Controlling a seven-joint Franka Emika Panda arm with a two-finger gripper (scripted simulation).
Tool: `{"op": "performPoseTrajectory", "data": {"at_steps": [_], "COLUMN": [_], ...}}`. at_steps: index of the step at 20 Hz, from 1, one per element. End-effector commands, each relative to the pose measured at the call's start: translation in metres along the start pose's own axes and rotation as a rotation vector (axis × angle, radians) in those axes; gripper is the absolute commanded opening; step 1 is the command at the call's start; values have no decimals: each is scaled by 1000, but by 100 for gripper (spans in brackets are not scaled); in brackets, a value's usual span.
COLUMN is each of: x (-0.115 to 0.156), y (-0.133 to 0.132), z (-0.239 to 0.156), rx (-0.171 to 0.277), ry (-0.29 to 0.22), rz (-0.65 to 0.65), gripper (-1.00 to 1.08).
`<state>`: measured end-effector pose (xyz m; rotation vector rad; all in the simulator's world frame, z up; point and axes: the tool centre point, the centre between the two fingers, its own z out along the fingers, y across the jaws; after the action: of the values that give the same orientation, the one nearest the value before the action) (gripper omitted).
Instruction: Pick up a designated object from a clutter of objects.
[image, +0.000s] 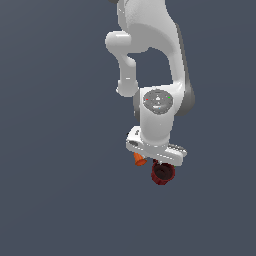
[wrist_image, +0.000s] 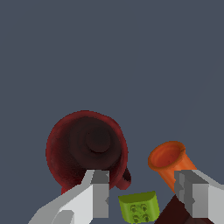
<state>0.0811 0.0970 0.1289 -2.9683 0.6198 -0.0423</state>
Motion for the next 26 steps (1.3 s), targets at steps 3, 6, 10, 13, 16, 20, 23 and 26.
{"op": "performPoseTrajectory", "data": {"at_steps": [3,6,10,13,16,20,23,26], "x": [1,1,0,0,1,0,0,0], "y": [-8,-10,-10,-10,-10,-10,-10,-10], "z": [19,26,26,32,44,55,57,57], "rx": [13,16,15,16,16,17,17,17], "ry": [7,9,7,7,8,9,9,9], "rz": [46,60,58,59,61,62,63,63], "gripper": [28,28,28,28,28,28,-100,-100]}}
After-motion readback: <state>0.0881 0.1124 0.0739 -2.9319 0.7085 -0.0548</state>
